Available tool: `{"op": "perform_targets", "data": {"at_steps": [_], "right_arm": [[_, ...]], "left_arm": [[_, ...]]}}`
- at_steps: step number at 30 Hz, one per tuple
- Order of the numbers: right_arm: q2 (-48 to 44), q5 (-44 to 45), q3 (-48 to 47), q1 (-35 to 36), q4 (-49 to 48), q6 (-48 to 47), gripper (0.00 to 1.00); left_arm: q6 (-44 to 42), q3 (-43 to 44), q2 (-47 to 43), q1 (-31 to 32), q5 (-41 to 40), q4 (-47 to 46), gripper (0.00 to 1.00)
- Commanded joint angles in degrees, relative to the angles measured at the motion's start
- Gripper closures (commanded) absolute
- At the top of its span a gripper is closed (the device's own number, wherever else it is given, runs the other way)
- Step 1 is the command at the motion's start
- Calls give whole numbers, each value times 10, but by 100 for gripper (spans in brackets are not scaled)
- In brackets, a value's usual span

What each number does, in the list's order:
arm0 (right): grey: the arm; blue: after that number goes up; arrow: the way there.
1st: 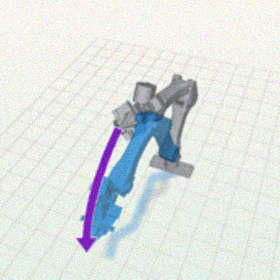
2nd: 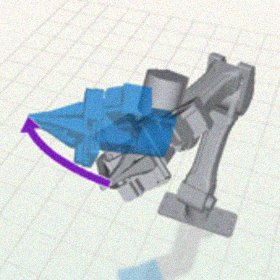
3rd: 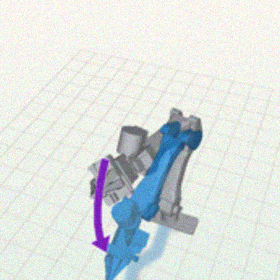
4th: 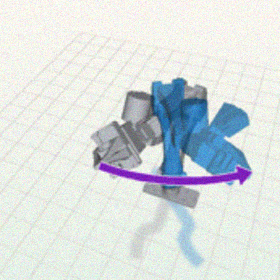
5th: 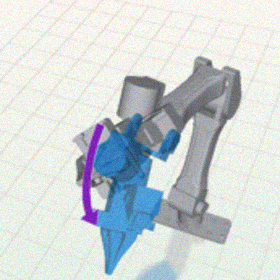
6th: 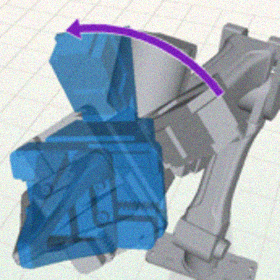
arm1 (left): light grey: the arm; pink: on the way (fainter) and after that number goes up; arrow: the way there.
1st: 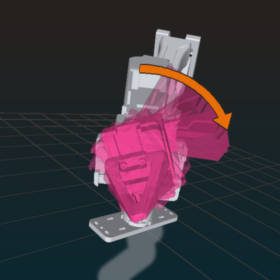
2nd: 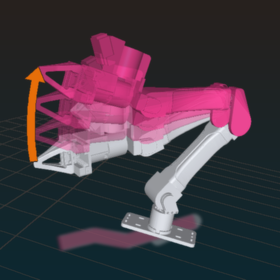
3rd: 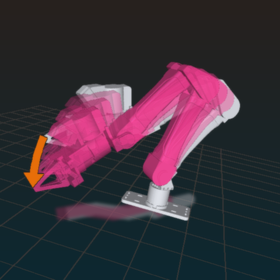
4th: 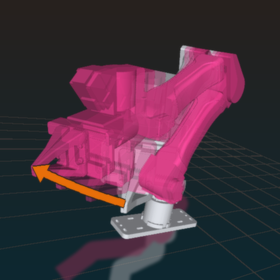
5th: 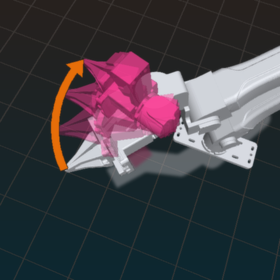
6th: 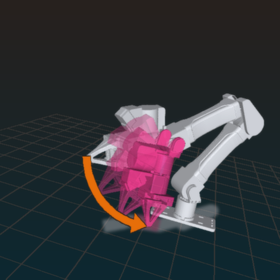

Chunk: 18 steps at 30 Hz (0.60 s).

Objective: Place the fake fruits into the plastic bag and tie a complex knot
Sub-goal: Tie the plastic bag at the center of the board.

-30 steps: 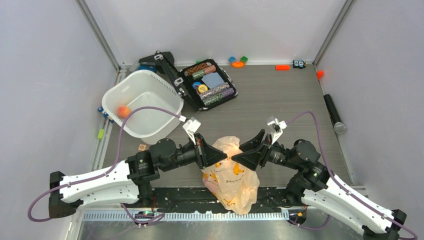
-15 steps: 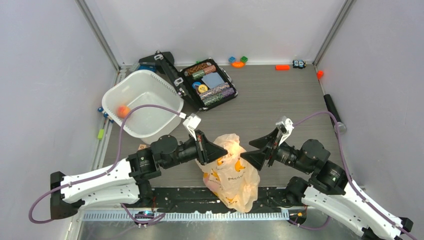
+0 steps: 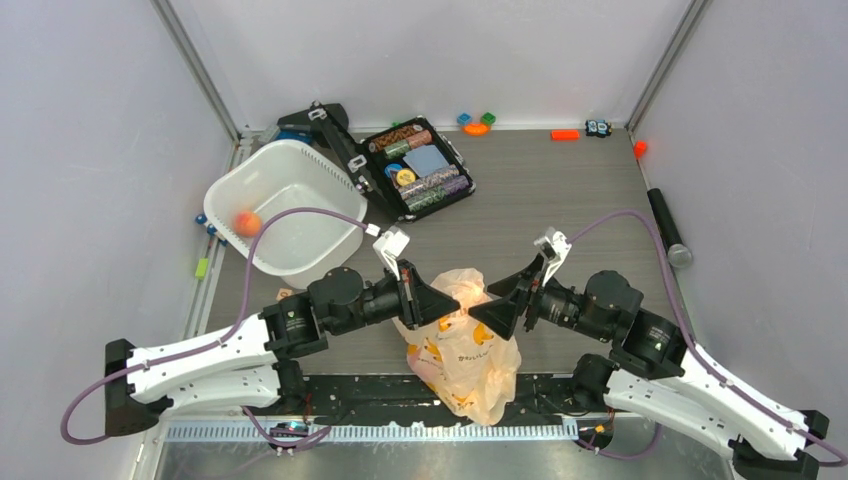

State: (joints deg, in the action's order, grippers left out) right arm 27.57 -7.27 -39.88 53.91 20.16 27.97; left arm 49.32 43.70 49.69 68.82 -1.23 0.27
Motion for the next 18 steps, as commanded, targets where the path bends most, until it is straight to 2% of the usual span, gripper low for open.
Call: {"op": "perform_targets", "data": {"at_steps": [1, 3, 7, 18], "right_arm": [[21, 63, -31, 42, -8, 9, 14], [31, 106, -35, 69, -3, 9, 15], [56, 153, -40, 102, 16, 12, 23], [79, 181, -33, 113, 40, 17, 34]], "left_arm": [[3, 27, -4, -4, 5, -34, 100], [3, 27, -6, -4, 5, -34, 100], [1, 27, -8, -3, 4, -33, 100], [-7, 27, -11, -4, -1, -33, 100]]}}
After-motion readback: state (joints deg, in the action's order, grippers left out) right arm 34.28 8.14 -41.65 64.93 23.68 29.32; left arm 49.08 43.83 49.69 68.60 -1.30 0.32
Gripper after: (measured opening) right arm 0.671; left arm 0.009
